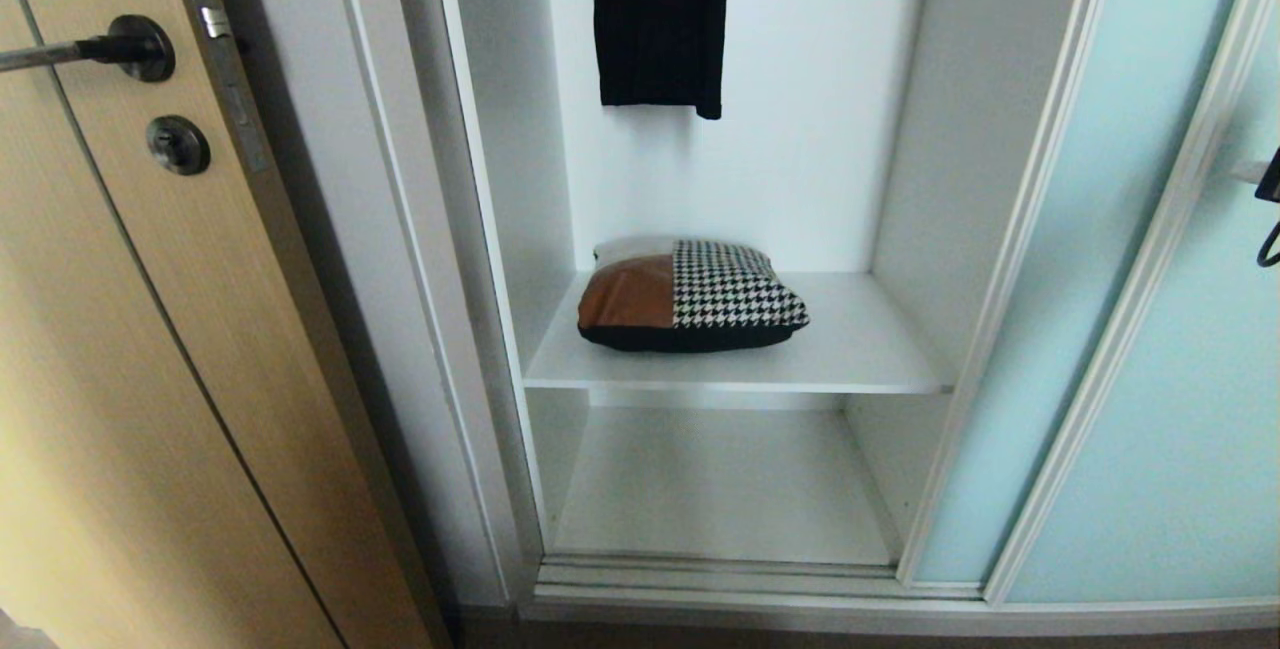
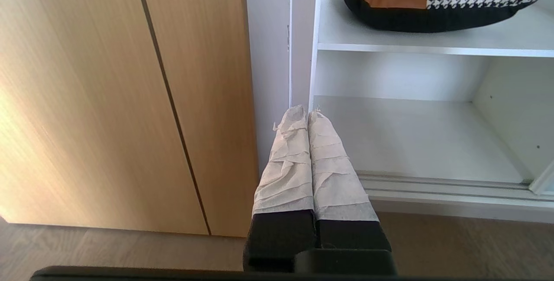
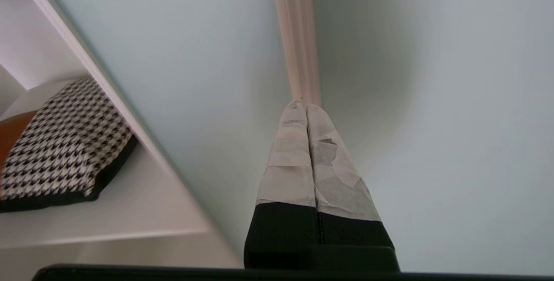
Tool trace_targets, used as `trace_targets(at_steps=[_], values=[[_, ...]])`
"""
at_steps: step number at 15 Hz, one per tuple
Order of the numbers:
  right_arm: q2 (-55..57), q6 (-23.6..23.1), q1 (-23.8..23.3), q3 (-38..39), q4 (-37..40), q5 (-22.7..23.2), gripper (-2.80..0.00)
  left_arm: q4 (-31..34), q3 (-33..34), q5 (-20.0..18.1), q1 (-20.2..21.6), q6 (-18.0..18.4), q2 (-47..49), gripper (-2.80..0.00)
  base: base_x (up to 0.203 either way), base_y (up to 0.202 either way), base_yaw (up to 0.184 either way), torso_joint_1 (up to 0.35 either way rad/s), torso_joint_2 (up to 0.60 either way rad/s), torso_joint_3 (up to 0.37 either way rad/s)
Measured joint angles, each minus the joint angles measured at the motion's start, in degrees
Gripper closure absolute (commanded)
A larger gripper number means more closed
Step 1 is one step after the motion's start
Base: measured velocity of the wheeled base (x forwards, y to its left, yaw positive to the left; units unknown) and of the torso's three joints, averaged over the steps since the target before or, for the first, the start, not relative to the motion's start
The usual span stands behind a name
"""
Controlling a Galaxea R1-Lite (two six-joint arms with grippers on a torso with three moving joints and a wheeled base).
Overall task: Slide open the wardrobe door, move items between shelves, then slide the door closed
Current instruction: Close the door
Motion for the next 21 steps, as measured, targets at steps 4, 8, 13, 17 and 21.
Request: trace_targets(at_steps=[4,8,13,17,21], values=[[2.6,0.2,-0.5,-1.0,-5.4,0.6,0.0,-0.1,0.0,0.0,0.0,0.0,0.0,0.0,0.0,0.0,0.0,0.0,0.0,0.0],[5.2,0.3,-0.3,-1.0,-6.0,0.3,0.0,0.0,0.0,0.0,0.0,0.0,0.0,0.0,0.0,0.0,0.0,0.0,0.0,0.0],[7.5,0.4,0.2,-1.0,-8.0,-0.2,0.0,0.0,0.0,0.0,0.0,0.0,0.0,0.0,0.0,0.0,0.0,0.0,0.0,0.0],[9.1,0.4,1.1,-1.0,-10.7,-1.9,0.0,0.0,0.0,0.0,0.0,0.0,0.0,0.0,0.0,0.0,0.0,0.0,0.0,0.0],[10.8,0.5,1.5,-1.0,-11.5,-2.6,0.0,0.0,0.0,0.0,0.0,0.0,0.0,0.0,0.0,0.0,0.0,0.0,0.0,0.0]])
